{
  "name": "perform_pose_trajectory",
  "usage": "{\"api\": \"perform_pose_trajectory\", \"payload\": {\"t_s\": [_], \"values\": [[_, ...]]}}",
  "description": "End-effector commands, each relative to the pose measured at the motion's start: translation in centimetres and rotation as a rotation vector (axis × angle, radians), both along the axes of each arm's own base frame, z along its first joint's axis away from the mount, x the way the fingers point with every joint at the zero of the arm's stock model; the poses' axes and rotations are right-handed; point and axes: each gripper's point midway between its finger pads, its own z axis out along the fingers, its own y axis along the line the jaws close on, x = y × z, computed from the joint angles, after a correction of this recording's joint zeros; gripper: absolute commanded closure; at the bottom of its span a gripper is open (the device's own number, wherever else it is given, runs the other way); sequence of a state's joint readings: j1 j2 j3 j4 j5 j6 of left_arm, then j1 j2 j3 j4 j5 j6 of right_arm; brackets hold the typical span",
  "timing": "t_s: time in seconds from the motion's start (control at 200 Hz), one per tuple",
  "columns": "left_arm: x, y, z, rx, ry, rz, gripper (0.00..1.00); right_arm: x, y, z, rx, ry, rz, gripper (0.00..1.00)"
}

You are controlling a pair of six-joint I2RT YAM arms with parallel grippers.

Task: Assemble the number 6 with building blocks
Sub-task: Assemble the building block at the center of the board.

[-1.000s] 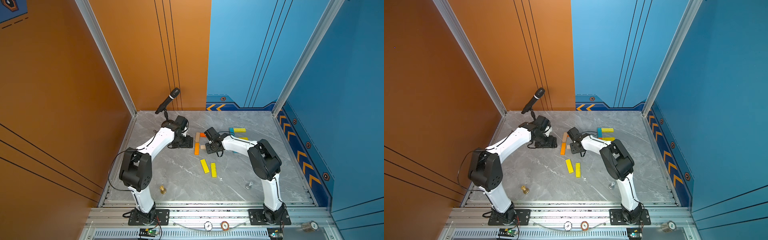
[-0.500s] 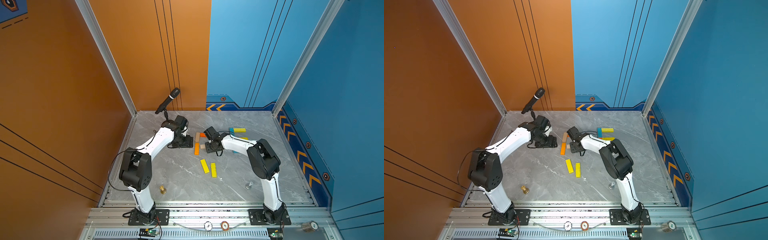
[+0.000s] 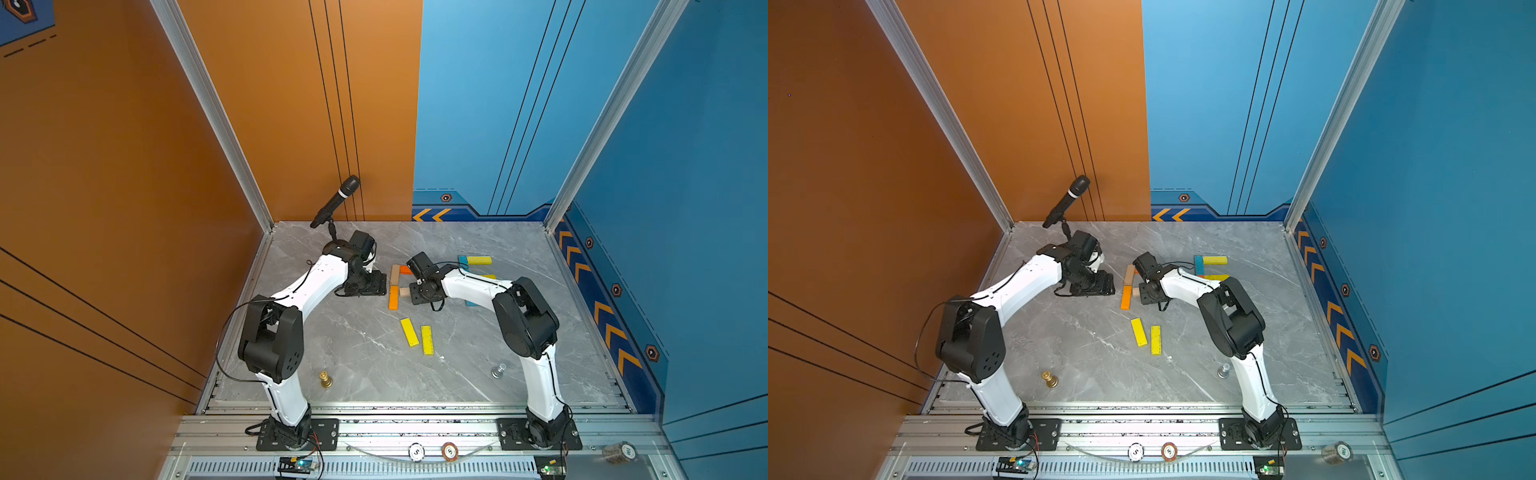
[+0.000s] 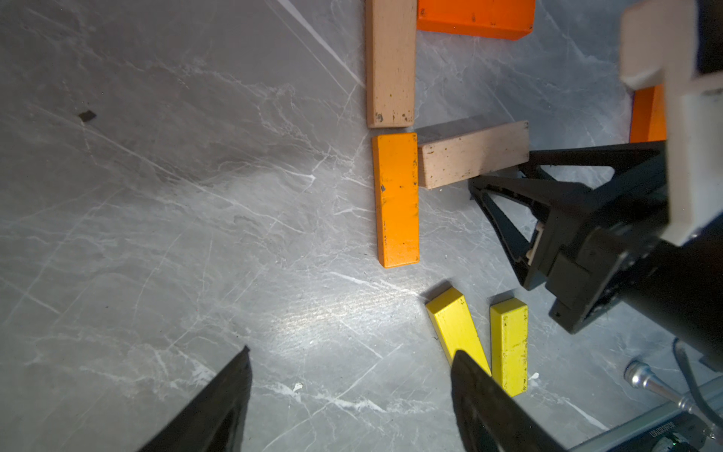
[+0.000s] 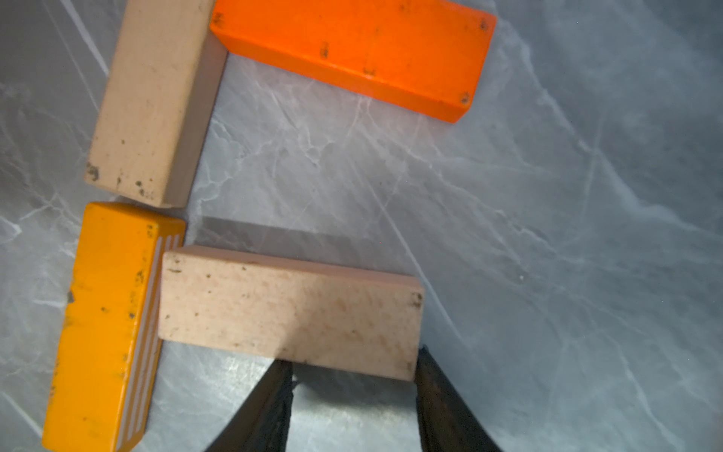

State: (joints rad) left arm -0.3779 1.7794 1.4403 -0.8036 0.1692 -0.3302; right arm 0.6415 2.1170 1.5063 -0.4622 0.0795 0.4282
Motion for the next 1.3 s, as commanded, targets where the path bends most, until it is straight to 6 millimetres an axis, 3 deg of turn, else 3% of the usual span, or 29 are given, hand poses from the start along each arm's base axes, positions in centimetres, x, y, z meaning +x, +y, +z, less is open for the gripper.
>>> {"api": "perform_pose_trajectory", "payload": {"t_s": [0.0,0.776,1.282,1.297], "values": [[-0.3,0.1,0.1,-0.022,0.010,0.010,0.20,-2.5,-0.8,-3.1,-0.037,0.129,-0.015,0.49],[-0.4,0.1,0.3,-0.033,0.006,0.009,0.20,-3.9,0.5,-3.2,-0.009,0.158,0.012,0.51],[-0.4,0.1,0.1,-0.031,0.011,0.008,0.20,-4.0,-0.9,-1.7,-0.030,0.112,0.021,0.49],[-0.4,0.1,0.0,-0.031,0.012,0.010,0.21,-3.7,-0.9,-0.5,-0.013,0.088,0.022,0.49]]}}
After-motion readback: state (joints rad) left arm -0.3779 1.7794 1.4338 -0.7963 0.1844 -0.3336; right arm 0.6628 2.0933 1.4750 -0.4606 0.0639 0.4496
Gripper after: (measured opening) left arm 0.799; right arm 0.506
